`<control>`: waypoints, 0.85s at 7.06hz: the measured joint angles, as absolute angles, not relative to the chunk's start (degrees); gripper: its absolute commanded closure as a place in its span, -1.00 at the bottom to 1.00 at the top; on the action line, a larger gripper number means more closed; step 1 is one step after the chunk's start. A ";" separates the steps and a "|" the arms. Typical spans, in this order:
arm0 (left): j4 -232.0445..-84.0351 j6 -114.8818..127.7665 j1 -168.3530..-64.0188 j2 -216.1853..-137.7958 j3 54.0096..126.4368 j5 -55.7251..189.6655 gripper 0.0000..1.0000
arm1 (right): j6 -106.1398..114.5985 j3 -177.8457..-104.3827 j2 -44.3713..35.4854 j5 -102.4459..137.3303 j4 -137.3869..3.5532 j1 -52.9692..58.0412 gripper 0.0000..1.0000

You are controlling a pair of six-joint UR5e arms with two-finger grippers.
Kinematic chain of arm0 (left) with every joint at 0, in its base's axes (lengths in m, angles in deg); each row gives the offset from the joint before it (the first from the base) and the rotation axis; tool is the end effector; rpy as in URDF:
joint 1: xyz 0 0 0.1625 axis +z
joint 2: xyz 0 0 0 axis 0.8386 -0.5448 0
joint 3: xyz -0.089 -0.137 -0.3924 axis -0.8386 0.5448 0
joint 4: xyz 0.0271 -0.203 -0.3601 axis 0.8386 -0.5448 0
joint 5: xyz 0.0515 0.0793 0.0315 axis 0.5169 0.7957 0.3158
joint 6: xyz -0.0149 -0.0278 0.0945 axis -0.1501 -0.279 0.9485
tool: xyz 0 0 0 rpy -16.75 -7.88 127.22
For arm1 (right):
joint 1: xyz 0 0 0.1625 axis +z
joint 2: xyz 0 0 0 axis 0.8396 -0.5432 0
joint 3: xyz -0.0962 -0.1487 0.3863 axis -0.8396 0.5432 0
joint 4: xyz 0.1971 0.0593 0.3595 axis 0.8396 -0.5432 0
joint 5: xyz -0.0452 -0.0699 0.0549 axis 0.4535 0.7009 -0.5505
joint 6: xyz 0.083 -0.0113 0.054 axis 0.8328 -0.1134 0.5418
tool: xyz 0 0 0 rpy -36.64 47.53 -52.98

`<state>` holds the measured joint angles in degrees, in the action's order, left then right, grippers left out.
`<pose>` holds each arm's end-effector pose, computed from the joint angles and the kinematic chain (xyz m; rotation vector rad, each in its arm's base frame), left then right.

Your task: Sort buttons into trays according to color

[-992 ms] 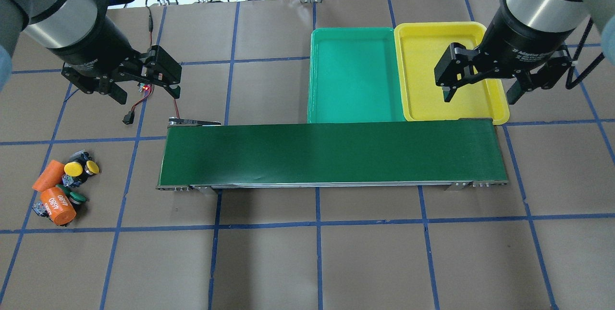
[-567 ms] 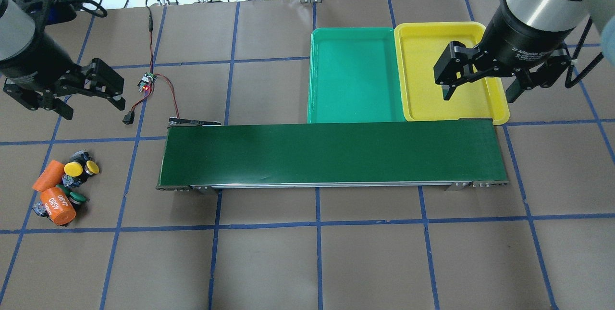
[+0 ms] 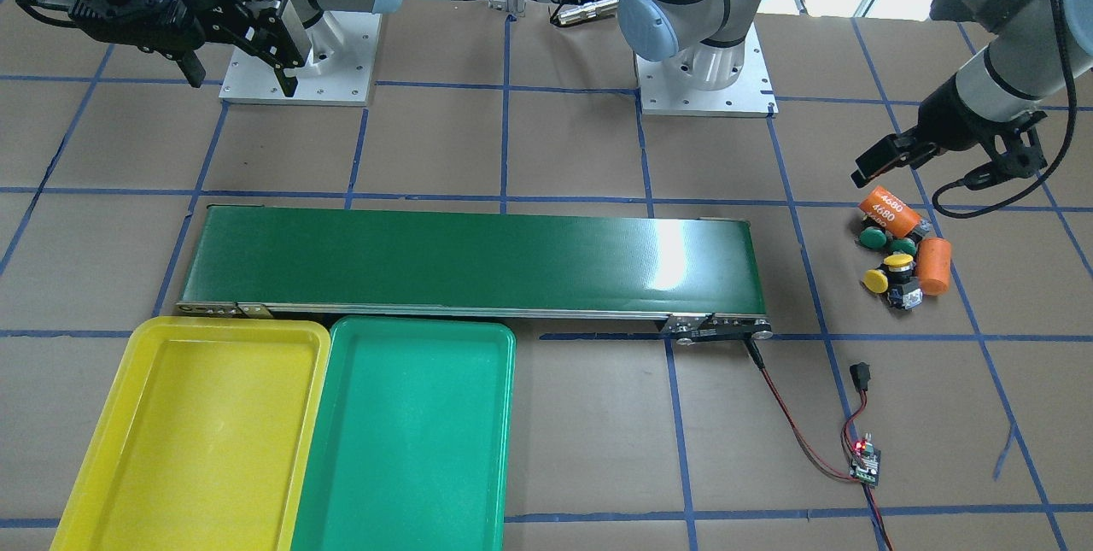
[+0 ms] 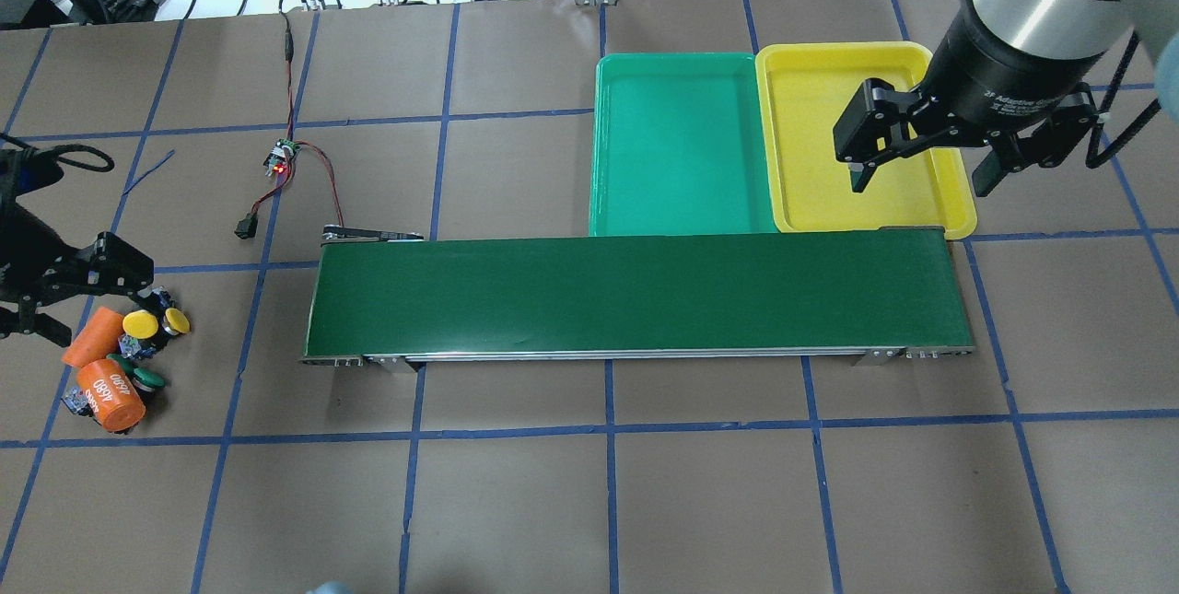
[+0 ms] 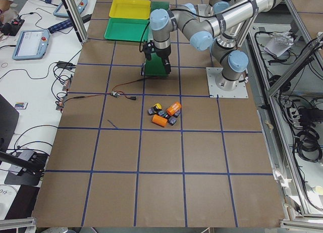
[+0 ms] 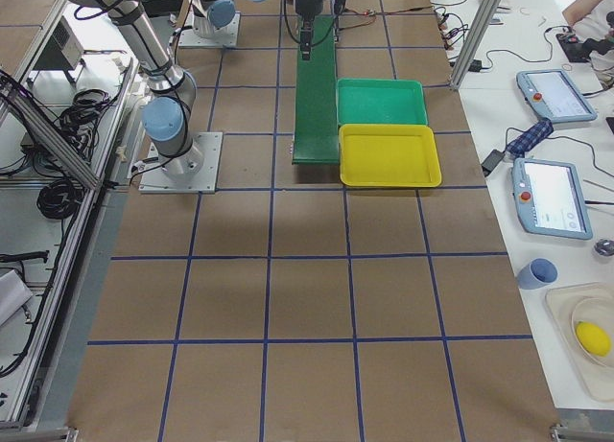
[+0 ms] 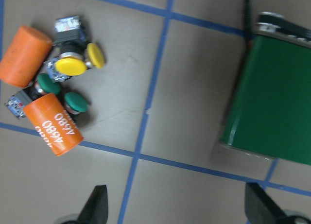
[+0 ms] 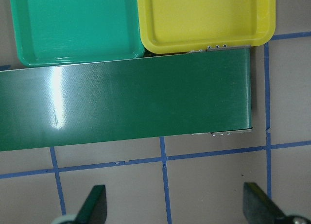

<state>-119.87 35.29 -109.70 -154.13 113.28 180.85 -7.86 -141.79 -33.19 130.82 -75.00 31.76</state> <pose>0.1551 -0.4169 0.3341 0.6182 -3.0394 -0.2442 0.1241 -0.4294 0.5167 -0.1520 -3.1316 -0.0053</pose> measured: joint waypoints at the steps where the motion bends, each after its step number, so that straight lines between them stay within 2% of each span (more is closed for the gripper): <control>1: -115.78 35.32 -107.07 -155.39 116.31 181.11 -1.00 | -7.84 -141.90 -33.45 130.81 -74.96 31.76 -1.00; 3: -111.01 34.95 -104.26 -158.49 119.41 181.46 -1.00 | -7.87 -141.97 -33.60 130.82 -75.07 31.76 -1.00; 6: -108.15 34.70 -102.46 -163.08 119.78 182.70 -0.89 | -7.88 -141.99 -33.67 130.55 -75.28 31.76 -1.00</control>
